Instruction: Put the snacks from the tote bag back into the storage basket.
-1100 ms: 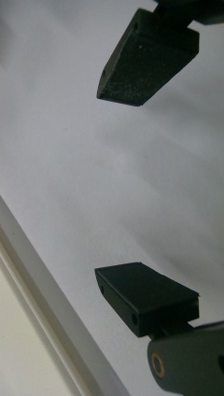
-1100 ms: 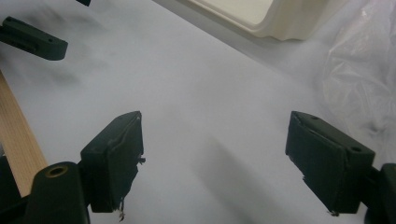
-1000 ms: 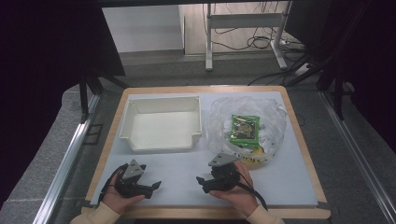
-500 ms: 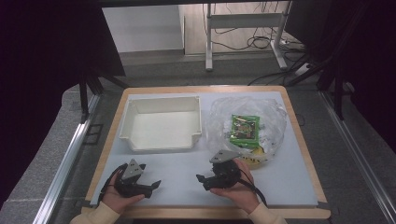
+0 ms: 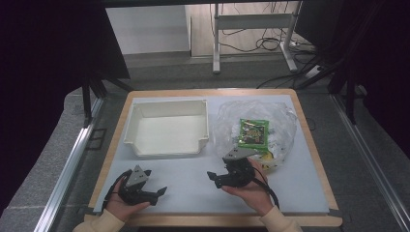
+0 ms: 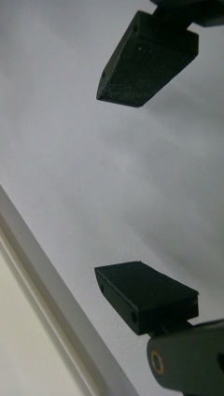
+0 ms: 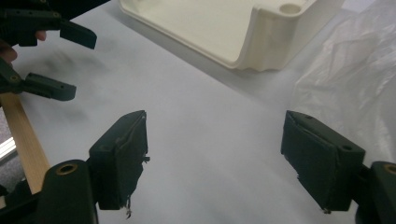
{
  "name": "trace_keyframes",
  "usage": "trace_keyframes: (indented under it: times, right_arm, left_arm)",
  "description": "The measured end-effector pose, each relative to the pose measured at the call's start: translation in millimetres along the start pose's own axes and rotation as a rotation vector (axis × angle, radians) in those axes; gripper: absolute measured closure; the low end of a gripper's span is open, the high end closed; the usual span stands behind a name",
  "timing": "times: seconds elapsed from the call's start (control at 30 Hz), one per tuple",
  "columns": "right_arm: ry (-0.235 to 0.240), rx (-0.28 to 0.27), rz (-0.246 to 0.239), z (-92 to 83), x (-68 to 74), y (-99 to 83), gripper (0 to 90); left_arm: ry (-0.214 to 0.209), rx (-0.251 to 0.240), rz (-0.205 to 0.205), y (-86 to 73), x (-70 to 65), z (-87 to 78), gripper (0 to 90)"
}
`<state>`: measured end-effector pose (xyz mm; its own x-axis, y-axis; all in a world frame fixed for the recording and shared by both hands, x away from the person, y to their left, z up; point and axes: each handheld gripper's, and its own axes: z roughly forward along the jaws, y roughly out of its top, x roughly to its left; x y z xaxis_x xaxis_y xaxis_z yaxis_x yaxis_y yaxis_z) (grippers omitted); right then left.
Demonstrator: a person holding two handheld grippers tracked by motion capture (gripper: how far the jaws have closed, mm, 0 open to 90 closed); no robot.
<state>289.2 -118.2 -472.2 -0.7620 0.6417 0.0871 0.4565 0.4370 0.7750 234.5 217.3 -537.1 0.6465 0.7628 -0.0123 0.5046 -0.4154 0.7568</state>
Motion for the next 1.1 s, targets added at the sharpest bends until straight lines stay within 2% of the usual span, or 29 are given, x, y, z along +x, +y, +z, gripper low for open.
trace_keyframes:
  times: [0.1,0.2,0.5,0.63,0.9,1.1]
  right_arm:
    - [0.0,-0.006,0.006,-1.0,-2.9,4.0,24.1]
    - [-0.02,0.003,-0.023,-1.8,-2.5,8.1,23.9]
    - [-0.03,0.013,-0.026,-2.7,-6.9,16.7,23.0]
    - [-0.036,0.02,-0.017,-2.7,-9.2,16.8,23.0]
    - [-0.012,0.01,0.015,-6.7,-16.9,20.3,23.1]
    - [-0.026,0.005,0.018,-8.7,-20.8,22.6,23.4]
  left_arm:
    - [0.0,0.0,-0.003,-0.2,0.3,0.2,14.2]
    - [0.001,0.001,-0.003,-0.8,0.7,-0.2,14.3]
    - [0.002,0.0,-0.001,-0.9,0.6,0.3,14.3]
    - [0.002,0.003,0.003,-0.8,1.4,-0.2,14.3]
    - [0.0,0.008,0.009,-0.9,0.7,1.0,14.3]
    - [-0.002,0.008,0.012,-1.0,0.4,1.2,14.3]
